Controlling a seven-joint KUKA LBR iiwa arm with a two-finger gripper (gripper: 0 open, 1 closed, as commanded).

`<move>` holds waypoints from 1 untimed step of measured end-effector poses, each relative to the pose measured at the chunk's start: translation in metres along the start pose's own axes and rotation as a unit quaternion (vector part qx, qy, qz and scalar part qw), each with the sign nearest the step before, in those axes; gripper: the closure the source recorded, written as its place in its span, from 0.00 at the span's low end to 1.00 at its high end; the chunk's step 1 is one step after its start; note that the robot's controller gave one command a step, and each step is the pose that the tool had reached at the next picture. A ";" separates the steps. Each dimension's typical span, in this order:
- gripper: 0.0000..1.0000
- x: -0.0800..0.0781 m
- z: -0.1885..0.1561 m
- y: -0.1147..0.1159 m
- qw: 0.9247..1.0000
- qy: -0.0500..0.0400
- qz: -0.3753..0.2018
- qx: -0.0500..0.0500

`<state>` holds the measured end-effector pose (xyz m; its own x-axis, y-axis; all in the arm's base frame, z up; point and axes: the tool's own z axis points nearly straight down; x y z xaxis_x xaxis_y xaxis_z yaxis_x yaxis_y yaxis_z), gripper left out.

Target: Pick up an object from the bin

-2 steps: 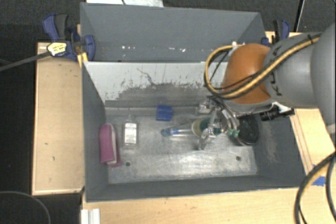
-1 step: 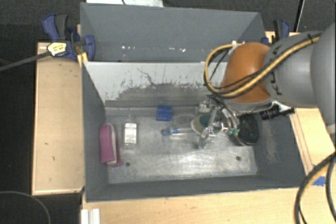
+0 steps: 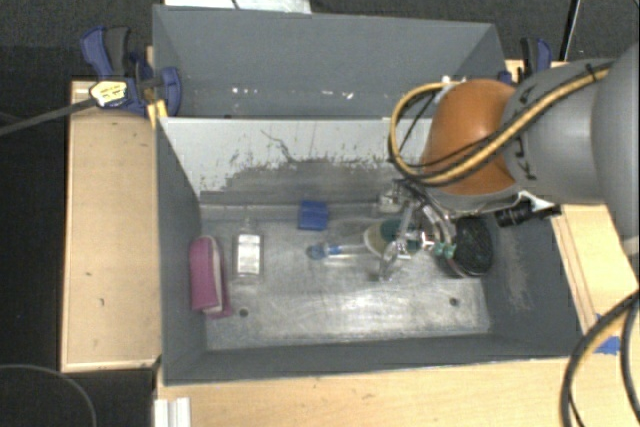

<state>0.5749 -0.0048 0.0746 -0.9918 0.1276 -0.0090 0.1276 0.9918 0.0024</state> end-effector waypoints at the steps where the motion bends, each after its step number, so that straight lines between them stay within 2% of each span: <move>1: 0.00 -0.001 -0.001 0.000 1.000 -0.001 0.000 0.000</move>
Offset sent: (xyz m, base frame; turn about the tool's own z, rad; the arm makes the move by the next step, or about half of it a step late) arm 0.0000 0.0000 0.0000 0.0000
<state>0.5763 -0.0045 0.0754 -0.9917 0.1279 -0.0100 0.1279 0.9918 0.0024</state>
